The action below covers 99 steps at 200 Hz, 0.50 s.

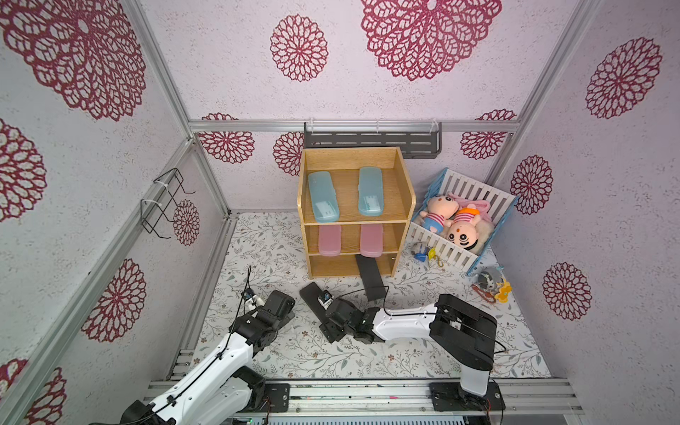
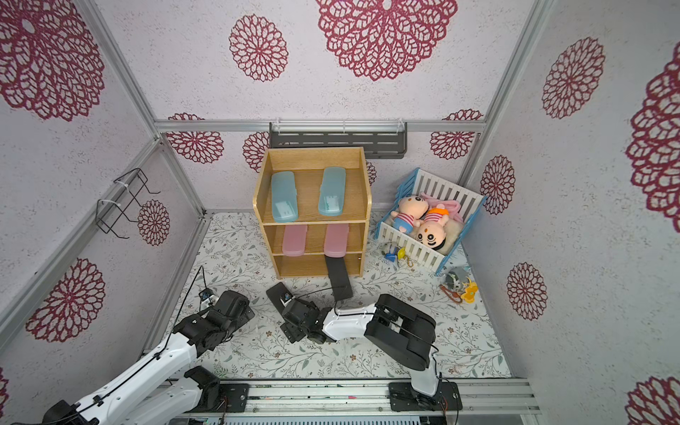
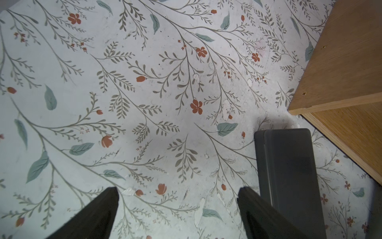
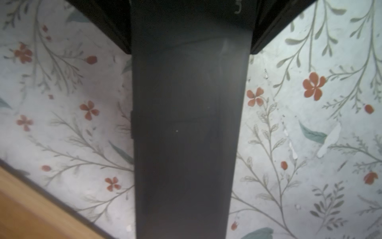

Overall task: Place the pencil cases on the shelf according to color
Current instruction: Pick up the pencil case from the center of the board.

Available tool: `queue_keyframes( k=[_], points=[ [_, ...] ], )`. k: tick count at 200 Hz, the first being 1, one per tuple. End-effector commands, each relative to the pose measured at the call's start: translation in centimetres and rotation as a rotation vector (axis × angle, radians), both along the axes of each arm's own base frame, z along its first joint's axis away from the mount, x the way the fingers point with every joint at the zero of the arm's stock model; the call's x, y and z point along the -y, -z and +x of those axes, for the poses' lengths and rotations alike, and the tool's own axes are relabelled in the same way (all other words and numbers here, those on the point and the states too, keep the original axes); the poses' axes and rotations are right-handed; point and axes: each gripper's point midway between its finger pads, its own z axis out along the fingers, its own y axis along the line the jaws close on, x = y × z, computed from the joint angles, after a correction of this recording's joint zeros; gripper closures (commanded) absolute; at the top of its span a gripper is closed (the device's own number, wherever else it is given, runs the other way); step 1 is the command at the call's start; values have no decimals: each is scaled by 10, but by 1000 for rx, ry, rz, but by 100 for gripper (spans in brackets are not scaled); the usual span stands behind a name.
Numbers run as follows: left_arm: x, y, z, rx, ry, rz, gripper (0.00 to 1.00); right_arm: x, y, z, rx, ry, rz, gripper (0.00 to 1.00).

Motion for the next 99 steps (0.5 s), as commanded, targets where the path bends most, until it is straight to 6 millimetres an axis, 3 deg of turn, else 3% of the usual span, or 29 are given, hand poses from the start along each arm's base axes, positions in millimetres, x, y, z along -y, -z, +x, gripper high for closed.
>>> queue_keyframes(
  k=[1,21,55,99],
  points=[
    [0,-3,4,18,3,-4,3,11,-10,-4,24,72,36,29],
    [0,-4,5,23,4,-7,3,20,-34,-2,77,141,107,39],
    [1,-8,8,36,3,-6,3,38,-74,3,142,252,241,42],
    [7,-15,20,47,39,2,3,40,-78,25,142,337,255,42]
  ],
)
